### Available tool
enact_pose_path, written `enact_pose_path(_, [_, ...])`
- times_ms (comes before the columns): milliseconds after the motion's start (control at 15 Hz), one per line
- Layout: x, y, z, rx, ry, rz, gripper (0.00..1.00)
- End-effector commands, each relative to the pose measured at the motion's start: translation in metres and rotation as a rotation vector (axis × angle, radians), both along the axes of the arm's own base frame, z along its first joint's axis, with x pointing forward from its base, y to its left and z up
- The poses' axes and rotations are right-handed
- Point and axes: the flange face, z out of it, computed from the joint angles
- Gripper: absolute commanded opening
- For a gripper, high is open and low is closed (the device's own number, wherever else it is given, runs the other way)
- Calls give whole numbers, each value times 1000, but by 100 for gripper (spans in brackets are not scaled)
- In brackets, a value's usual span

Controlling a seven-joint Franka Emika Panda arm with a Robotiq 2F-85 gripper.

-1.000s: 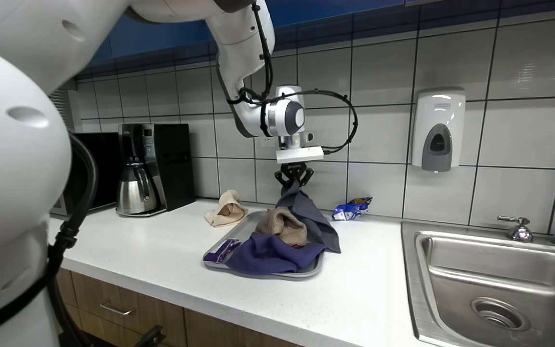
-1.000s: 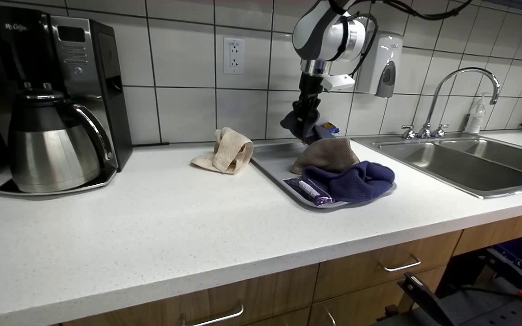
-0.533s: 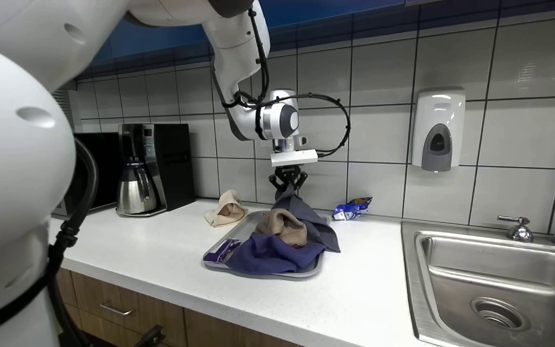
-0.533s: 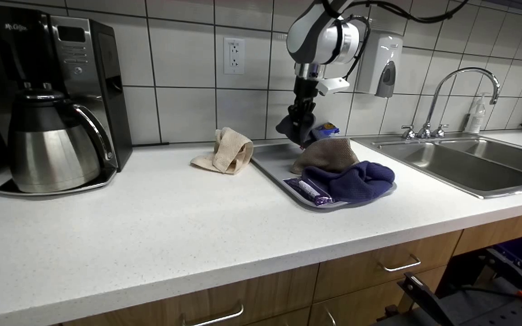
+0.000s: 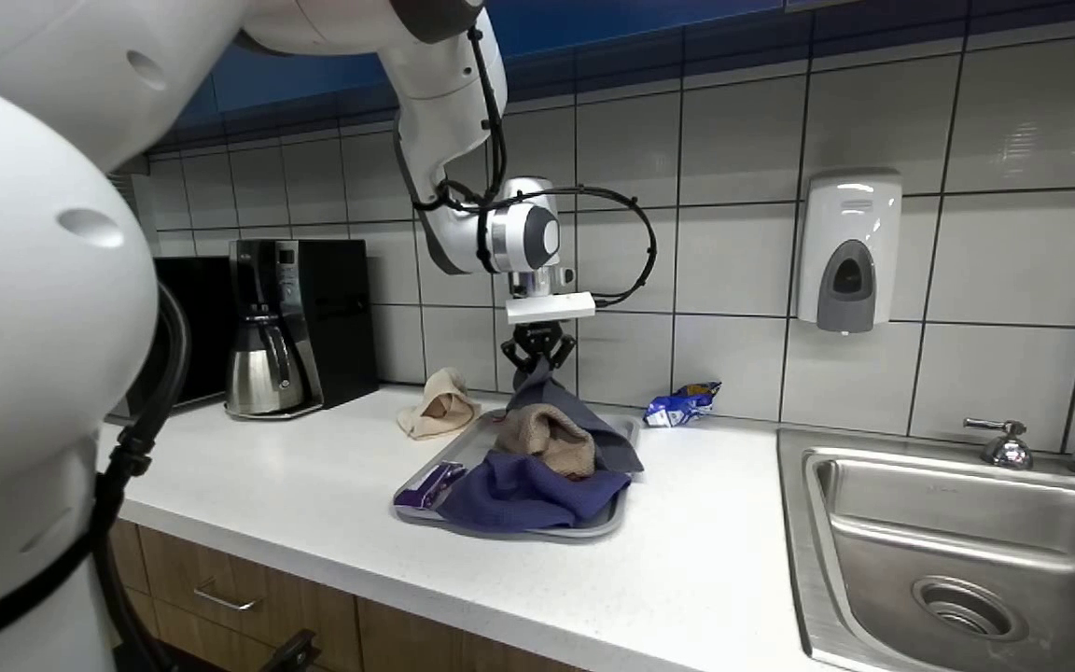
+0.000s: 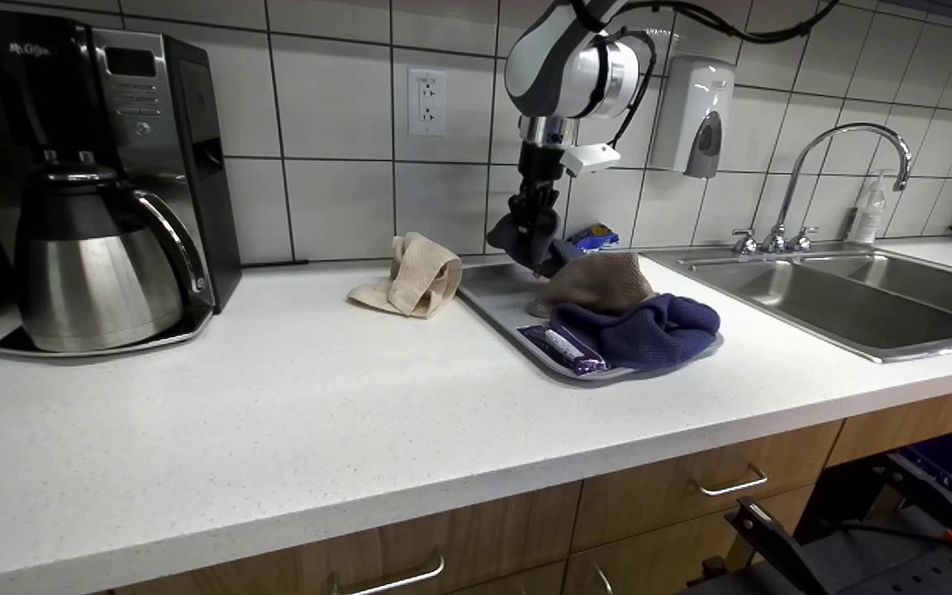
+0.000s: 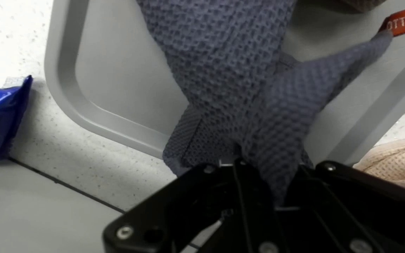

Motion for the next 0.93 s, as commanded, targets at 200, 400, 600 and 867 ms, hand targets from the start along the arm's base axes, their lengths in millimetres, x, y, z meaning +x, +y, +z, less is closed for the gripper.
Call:
enact_pose_path(200, [3,10,3,-9,12,27,2])
enact_pose_path(400, [1,-4,-1,-9,19,4,2])
enact_pose_path(600, [1,-21,-2,-14,17,-23,2])
enact_pose_path(867, [2,-43,-6,-28,23,-60,2])
